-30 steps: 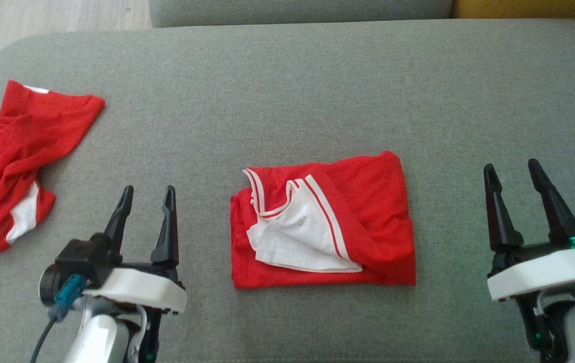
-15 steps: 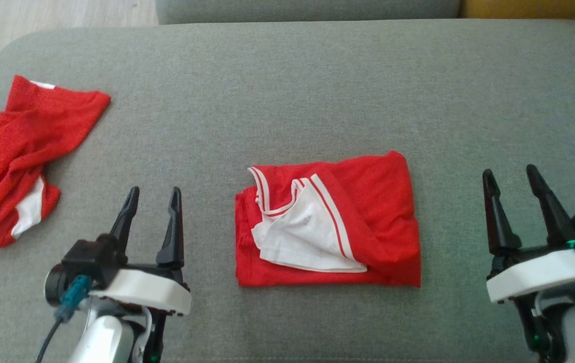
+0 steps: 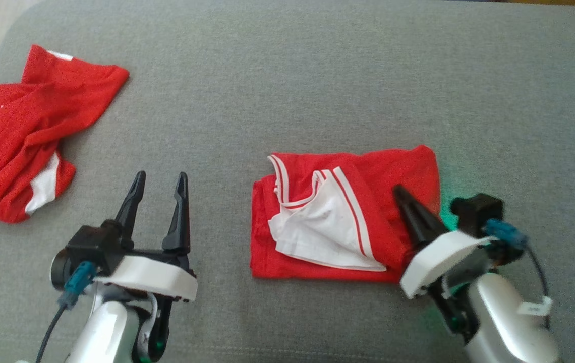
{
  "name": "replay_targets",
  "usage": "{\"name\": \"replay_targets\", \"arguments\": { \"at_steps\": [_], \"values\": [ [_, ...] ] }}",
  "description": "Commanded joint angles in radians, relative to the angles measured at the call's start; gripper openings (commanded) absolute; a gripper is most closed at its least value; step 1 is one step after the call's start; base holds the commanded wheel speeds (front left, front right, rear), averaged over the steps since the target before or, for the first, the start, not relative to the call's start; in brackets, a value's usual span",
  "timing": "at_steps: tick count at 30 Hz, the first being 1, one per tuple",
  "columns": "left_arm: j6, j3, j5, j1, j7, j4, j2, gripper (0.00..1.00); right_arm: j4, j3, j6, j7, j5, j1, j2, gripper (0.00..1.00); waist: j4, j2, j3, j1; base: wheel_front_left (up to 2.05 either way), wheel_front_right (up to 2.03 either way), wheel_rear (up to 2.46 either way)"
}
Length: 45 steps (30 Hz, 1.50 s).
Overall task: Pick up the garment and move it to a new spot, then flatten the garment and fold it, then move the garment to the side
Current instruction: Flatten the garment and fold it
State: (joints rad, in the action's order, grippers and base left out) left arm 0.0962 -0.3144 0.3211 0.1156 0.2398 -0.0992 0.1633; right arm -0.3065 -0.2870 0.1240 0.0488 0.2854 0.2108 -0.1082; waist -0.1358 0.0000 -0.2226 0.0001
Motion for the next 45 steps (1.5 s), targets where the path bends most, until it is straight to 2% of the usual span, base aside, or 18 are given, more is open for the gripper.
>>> {"name": "replay_targets", "arguments": {
  "at_steps": [1,6,13,16,19,22,24,29,32,38,45],
  "values": [
    [0.0,0.028,0.005,0.04,0.012,0.023,0.008,1.0,-0.015,-0.065,0.007,-0.025,0.026,0.048,0.013,0.0,-0.011,0.0,-0.008,-0.0001,0.0,0.0,0.0],
    [-0.001,0.033,0.007,0.041,0.015,0.018,0.005,1.0,-0.053,-0.161,0.007,-0.06,0.07,0.085,0.022,0.0,-0.015,0.0,-0.014,-0.0001,0.0,0.0,0.0],
    [-0.001,0.035,0.005,0.042,0.019,0.017,0.0,1.0,-0.004,-0.37,0.007,-0.041,0.162,0.095,0.003,0.0,-0.006,0.0,-0.024,-0.0001,0.0,0.0,0.0],
    [-0.002,0.035,0.005,0.044,0.019,0.016,-0.001,1.0,0.02,-0.415,0.007,-0.031,0.2,0.094,-0.016,0.0,-0.001,0.0,-0.026,-0.0001,0.0,0.0,0.0],
    [-0.004,0.037,0.005,0.044,0.02,0.014,0.001,1.0,0.063,-0.416,0.007,-0.05,0.223,0.095,-0.037,0.0,0.007,0.0,-0.024,-0.0001,0.0,0.0,0.0],
    [-0.001,0.04,0.004,0.039,0.02,0.013,0.004,1.0,0.107,-0.339,0.007,-0.088,0.22,0.081,-0.055,0.0,0.018,0.0,-0.015,-0.0001,0.0,0.0,0.0],
    [0.0,0.043,0.003,0.035,0.021,0.014,0.007,1.0,0.13,-0.248,0.007,-0.11,0.196,0.061,-0.057,1.0,0.025,0.0,-0.009,-0.0001,0.0,0.0,0.0],
    [0.008,0.051,0.001,0.027,0.021,0.025,0.017,1.0,0.201,-0.001,0.007,-0.149,0.089,0.006,-0.037,1.0,0.043,0.0,0.015,-0.0001,0.0,0.0,0.0],
    [0.008,0.058,0.008,0.017,0.021,0.028,0.024,1.0,0.247,0.11,0.007,-0.151,0.017,-0.026,-0.02,1.0,0.054,0.0,0.039,-0.0001,0.0,0.0,0.0],
    [0.013,0.064,0.019,-0.016,0.01,0.04,0.039,1.0,0.341,0.214,0.007,-0.118,-0.089,-0.106,-0.005,1.0,0.073,0.0,0.083,-0.0001,0.0,0.0,0.0],
    [0.026,0.057,0.011,-0.059,-0.009,0.054,0.059,1.0,0.416,0.275,0.007,-0.071,-0.129,-0.207,0.011,1.0,0.077,0.0,0.13,-0.0001,0.0,0.0,0.0]
  ]
}}
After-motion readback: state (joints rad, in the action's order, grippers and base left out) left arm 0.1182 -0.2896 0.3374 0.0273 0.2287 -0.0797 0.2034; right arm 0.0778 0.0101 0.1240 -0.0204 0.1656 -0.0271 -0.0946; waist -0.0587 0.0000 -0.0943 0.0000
